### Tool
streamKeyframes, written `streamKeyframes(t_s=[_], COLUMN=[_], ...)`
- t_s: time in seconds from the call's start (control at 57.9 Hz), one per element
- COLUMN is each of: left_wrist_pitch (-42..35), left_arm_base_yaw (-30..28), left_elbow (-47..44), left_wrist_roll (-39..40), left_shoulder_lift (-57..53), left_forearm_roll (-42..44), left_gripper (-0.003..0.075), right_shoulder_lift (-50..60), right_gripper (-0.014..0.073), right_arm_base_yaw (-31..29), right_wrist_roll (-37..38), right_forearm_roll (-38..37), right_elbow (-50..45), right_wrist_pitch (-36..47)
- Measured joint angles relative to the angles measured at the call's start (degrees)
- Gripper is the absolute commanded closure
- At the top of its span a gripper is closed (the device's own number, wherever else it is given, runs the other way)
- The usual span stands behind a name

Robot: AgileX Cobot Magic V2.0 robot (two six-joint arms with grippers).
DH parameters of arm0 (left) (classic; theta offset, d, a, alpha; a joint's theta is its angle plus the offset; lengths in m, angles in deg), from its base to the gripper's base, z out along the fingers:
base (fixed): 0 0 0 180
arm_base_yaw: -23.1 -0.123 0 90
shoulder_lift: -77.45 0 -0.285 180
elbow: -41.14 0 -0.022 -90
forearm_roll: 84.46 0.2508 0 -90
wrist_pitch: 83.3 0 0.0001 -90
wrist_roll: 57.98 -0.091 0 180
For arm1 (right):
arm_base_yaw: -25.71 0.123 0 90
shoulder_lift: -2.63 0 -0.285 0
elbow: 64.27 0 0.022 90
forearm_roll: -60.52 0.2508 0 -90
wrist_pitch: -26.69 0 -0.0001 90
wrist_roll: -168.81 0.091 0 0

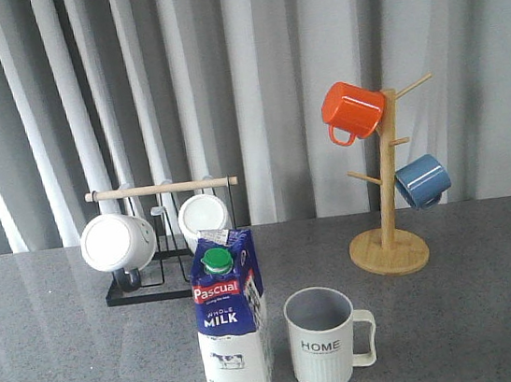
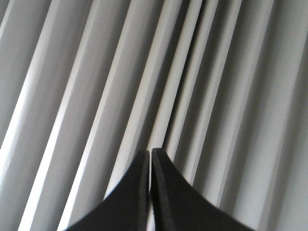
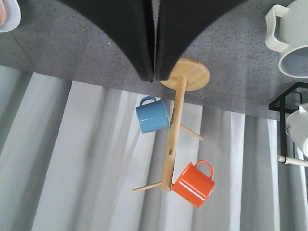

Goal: Place milk next to cup

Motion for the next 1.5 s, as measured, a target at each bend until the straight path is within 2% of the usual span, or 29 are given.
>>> streamKeyframes(t_s=[0.121,0.225,0.328,0.449,0.501,0.605,0.812,1.071,1.244,1.503], left_wrist_pitch=[2.7,12.4,23.9,32.4,33.7,35.1,38.4,45.2,46.5,56.1], left_arm_base_yaw=[0.0,0.0,0.0,-0.7,-2.7,-7.9,-19.7,-29.5,-37.6,-47.3], left_elbow=[0.0,-0.1,-2.6,-7.1,-9.6,-14.3,-26.4,-42.4,-51.5,-60.4], left_wrist_roll=[0.1,0.1,4.0,17.6,24.6,36.0,52.0,71.7,77.4,79.4], left_shoulder_lift=[-0.5,0.3,0.8,0.8,0.8,-0.1,-5.2,-15.8,-25.3,-37.9], left_forearm_roll=[0.0,2.3,13.9,28.5,33.0,36.5,41.1,59.9,63.1,64.7], left_gripper=[0.0728,0.0728,0.0728,0.0728,0.0728,0.0728,0.0728,0.0728,0.0728,0.0728], right_shoulder_lift=[0.0,0.0,0.0,0.0,0.0,0.0,0.0,0.0,0.0,0.0], right_gripper=[0.0597,0.0597,0.0597,0.0597,0.0597,0.0597,0.0597,0.0597,0.0597,0.0597], right_arm_base_yaw=[0.0,0.0,0.0,0.0,0.0,0.0,0.0,0.0,0.0,0.0], right_wrist_roll=[0.0,0.0,0.0,0.0,0.0,0.0,0.0,0.0,0.0,0.0], right_forearm_roll=[0.0,0.0,0.0,0.0,0.0,0.0,0.0,0.0,0.0,0.0], right_elbow=[0.0,0.0,0.0,0.0,0.0,0.0,0.0,0.0,0.0,0.0], right_wrist_pitch=[0.0,0.0,0.0,0.0,0.0,0.0,0.0,0.0,0.0,0.0])
